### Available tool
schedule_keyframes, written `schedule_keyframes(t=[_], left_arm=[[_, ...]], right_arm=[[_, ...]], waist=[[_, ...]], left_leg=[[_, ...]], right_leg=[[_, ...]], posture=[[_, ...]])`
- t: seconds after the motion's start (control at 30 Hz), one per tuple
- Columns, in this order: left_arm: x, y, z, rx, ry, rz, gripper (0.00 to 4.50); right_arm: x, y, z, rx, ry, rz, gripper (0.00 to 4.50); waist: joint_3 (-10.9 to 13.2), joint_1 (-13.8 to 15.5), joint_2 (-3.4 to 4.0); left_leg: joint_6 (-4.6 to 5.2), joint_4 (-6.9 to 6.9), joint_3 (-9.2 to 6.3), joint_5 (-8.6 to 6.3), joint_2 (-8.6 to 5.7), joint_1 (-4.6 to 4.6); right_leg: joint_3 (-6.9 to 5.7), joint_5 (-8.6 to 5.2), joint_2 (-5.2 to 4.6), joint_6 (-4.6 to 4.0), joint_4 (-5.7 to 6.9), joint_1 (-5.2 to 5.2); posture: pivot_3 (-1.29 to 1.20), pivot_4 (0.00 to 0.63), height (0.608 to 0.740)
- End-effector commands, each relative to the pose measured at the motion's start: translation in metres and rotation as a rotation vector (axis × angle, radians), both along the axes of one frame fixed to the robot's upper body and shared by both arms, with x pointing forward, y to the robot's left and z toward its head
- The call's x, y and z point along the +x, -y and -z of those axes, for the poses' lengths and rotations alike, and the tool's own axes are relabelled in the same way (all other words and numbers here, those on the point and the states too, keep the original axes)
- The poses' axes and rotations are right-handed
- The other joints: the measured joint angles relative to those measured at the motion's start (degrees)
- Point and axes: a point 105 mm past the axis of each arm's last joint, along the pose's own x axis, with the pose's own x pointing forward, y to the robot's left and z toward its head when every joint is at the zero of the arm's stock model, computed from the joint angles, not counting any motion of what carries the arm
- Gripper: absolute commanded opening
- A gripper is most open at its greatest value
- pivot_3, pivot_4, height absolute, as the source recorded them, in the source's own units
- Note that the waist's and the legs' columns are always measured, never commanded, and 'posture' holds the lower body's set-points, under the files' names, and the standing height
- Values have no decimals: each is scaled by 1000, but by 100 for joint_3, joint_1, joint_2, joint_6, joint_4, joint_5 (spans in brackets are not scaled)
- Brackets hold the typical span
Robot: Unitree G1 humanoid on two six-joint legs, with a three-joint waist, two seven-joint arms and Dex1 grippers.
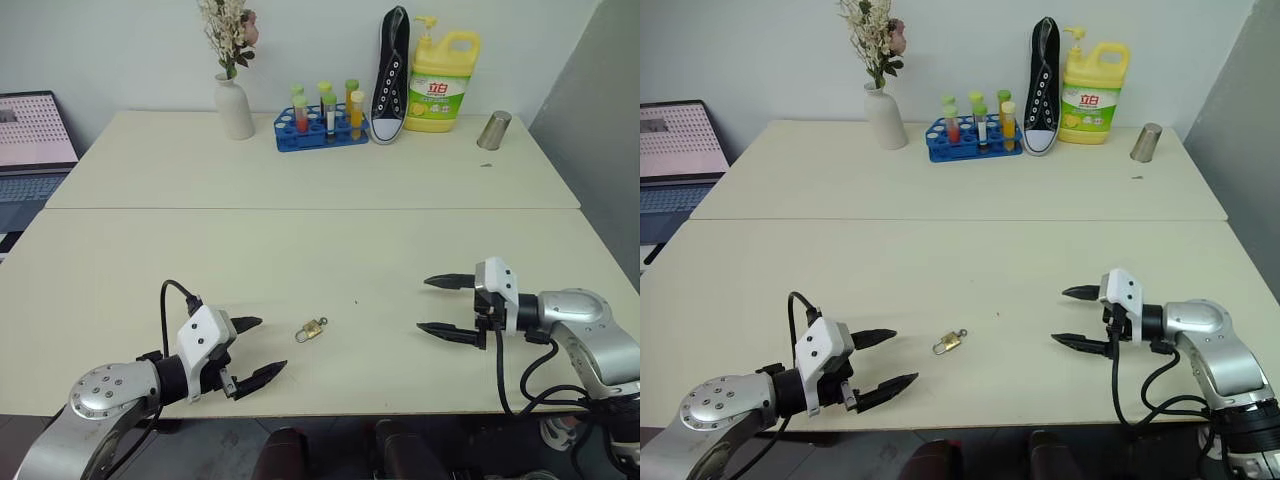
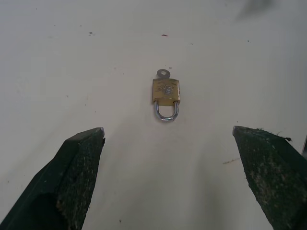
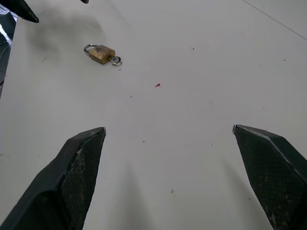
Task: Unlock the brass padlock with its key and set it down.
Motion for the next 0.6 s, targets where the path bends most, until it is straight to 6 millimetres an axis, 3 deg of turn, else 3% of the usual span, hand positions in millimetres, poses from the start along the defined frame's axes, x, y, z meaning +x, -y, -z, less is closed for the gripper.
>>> schedule_keyframes(t=[0.03, 0.37, 0.6], left_arm=[[1, 3, -13, -5, 59, 7, 4500], [6, -4, -15, 43, 103, -61, 4500], [-11, -5, -18, 17, 86, -27, 4500]], right_arm=[[2, 5, 0, -5, 35, -5, 4448], [10, 13, -3, 16, 43, 58, 4448], [17, 23, -13, -11, 80, 105, 4448]], waist=[[1, -1, -1], [1, 0, -1], [2, -4, 0]], left_leg=[[0, 0, 1, 0, 0, 0], [0, 0, -1, 0, 1, 0], [0, 0, 3, 0, 1, 0]], right_leg=[[1, 0, 0, 0, 0, 0], [1, 0, 1, 0, 1, 0], [4, 8, 0, -14, 1, 0]], posture=[[0, 150, 740], [0, 150, 740], [0, 150, 740]])
